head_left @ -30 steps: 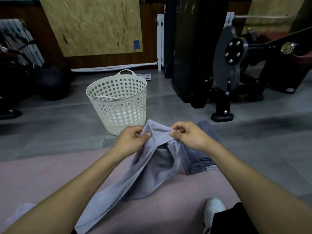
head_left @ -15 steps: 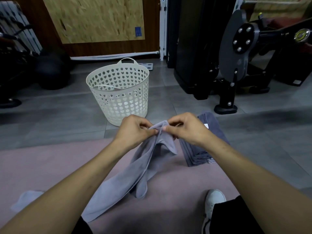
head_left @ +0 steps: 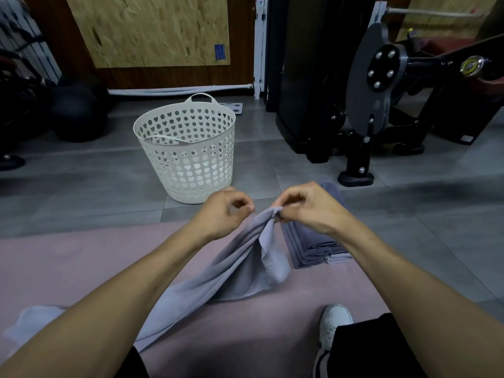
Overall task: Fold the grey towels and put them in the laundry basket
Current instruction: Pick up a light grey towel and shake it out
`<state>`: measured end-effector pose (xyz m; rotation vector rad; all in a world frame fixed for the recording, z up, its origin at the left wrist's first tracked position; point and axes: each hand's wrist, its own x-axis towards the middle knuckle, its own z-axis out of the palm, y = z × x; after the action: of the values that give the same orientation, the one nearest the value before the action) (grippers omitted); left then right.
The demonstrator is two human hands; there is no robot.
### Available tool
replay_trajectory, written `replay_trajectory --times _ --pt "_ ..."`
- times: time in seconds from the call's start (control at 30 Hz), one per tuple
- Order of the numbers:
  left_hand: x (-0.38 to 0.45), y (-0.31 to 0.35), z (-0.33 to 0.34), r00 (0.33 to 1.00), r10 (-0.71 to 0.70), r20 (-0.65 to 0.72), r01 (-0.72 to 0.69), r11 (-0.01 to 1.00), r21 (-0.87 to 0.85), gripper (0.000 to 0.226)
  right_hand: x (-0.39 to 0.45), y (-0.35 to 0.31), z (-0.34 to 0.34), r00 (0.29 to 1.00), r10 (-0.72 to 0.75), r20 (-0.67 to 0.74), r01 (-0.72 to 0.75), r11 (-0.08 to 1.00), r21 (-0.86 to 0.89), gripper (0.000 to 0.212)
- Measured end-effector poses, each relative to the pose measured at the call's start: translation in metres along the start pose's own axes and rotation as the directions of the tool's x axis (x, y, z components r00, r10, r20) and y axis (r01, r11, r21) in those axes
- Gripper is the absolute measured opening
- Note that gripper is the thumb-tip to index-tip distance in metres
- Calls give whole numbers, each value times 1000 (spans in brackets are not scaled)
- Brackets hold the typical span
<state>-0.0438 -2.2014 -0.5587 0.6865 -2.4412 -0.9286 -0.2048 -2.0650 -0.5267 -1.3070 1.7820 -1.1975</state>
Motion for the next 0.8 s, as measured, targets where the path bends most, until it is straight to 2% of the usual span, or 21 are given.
replay_trajectory --times 0.07,0.1,0.17,0.2,0.23,0.3,0.33,0.4,0.53,0.6,0.63,0.67,0.73,0.8 --pt "3 1 0 999 8 -44 -9 1000 -5 10 -3 3 -3 1000 23 -4 -24 996 -84 4" --pt "4 1 1 1000 -10 13 11 1000 -26 19 -4 3 -3 1000 16 -7 -17 993 -114 7" --pt "0 4 5 963 -76 259 109 987 -114 46 -5 2 -2 1000 0 -29 -4 991 -135 12" --pt "-3 6 11 924 -84 374 145 980 -137 48 -5 2 -2 999 -4 -49 -3 991 -134 14" --pt "-6 6 17 899 -73 432 141 982 -127 40 -4 3 -1 998 -6 -64 -2 992 -125 15" --pt "-7 5 29 919 -84 386 97 995 -14 19 -4 3 2 997 2 -80 -9 995 -96 10" --pt "-5 4 32 943 -106 317 102 994 31 19 -4 4 3 996 12 -91 -21 994 -104 4" --pt "0 -1 37 972 -176 158 166 983 76 23 -5 7 3 992 32 -123 -57 976 -208 18" --pt "-1 9 36 969 -232 -87 228 972 -47 6 0 19 4 991 46 -128 -90 926 -366 27" --pt "-6 22 35 954 -252 -160 229 962 -145 6 2 21 5 993 48 -106 -89 896 -434 17" --pt "-8 26 35 950 -261 -169 230 956 -180 8 2 20 6 995 37 -95 -76 886 -458 10" --pt "-10 31 35 952 -267 -150 235 951 -201 12 2 19 6 996 17 -88 -57 881 -469 15" --pt "-13 32 35 963 -268 -18 253 926 -279 19 2 16 5 994 -53 -92 5 886 -463 26" --pt "-16 32 29 956 -260 133 292 845 -448 23 2 17 1 987 -140 -76 90 883 -461 15"
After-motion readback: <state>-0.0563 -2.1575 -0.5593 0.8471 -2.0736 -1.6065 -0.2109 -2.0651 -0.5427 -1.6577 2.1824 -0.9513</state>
